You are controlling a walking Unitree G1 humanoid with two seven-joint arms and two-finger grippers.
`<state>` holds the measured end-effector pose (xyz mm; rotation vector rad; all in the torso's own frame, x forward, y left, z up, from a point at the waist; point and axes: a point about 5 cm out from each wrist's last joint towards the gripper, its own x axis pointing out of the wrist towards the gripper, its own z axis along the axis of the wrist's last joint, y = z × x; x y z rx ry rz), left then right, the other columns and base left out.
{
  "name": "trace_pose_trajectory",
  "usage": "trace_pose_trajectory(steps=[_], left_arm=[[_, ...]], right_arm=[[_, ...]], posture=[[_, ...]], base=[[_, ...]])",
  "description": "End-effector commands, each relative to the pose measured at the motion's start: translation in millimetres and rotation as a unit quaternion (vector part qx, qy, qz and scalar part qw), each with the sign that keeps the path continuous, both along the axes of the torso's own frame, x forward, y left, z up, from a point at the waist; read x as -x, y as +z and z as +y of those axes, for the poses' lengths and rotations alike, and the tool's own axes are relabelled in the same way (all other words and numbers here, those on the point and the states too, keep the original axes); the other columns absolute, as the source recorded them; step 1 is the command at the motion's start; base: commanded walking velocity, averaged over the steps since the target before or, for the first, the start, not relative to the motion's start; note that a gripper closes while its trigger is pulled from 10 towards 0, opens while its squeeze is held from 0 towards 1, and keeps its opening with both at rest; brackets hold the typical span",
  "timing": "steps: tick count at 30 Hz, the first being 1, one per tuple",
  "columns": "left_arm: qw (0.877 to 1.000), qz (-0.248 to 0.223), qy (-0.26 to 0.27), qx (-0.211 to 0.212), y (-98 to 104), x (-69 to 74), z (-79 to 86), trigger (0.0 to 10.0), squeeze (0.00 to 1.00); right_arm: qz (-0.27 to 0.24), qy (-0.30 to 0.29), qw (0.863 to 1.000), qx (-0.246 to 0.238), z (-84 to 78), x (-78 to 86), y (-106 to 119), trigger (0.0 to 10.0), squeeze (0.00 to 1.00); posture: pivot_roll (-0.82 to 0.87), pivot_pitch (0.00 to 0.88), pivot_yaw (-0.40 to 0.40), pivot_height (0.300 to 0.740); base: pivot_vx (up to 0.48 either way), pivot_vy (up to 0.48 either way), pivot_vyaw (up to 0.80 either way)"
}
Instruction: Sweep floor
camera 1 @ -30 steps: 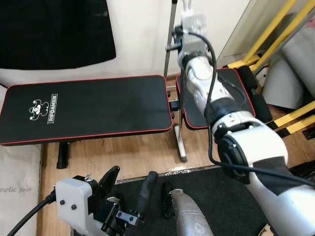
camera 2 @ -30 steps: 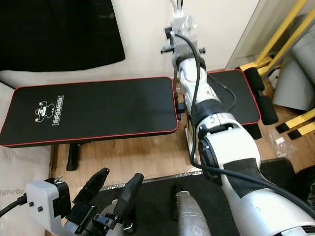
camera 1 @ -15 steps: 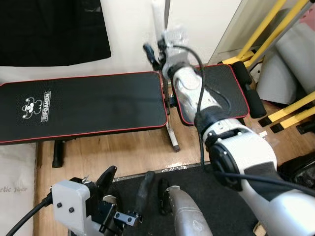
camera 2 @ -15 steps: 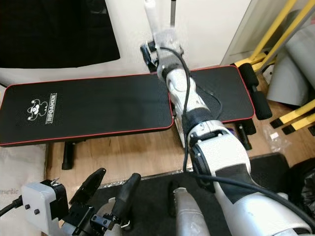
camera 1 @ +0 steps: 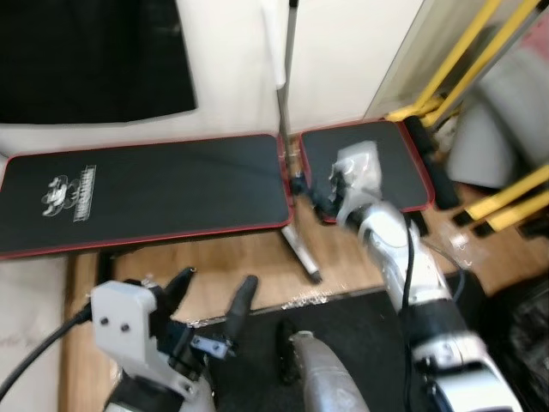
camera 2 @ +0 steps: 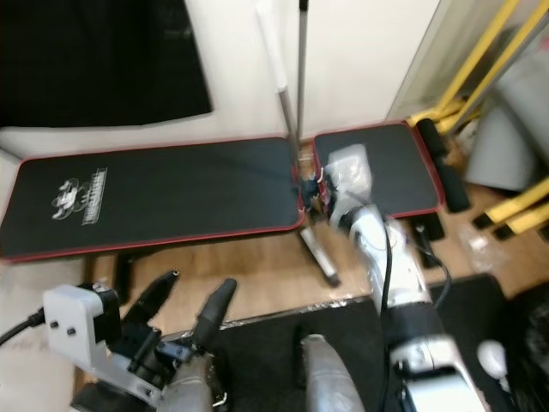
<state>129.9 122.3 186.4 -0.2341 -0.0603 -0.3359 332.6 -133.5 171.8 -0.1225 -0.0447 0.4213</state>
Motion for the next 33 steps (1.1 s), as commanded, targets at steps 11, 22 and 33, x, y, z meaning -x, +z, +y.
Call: trace_pose_trajectory(steps=[11, 22, 33], left_arm=[[0.997, 0.013, 0.032, -0.062, -19.2, -23.8, 8.4, 10.0, 0.00], [0.996, 0.014, 0.064, -0.068, -42.1, -39.9, 6.9, 10.0, 0.00], [0.995, -0.010, 0.053, -0.082, -45.5, -69.0, 11.1, 10.0, 0.00]], right_arm=[[-0.003, -0.017, 0.999, 0.037, -35.8, 68.0, -35.0, 10.0, 0.00], [0.024, 0.012, 0.999, 0.024, -23.8, 82.5, -46.6, 10.0, 0.00], [0.022, 0.035, 0.999, -0.003, -7.1, 69.4, -47.5, 10.0, 0.00]], posture=[[-0.09, 0.098, -0.045, 0.740], [-0.08, 0.005, -0.029, 0.740], [-0.08, 0.000, -0.009, 0.740]], base=[[0.000, 0.000, -0.80], [0.000, 0.000, -0.80], [0.000, 0.000, -0.80]])
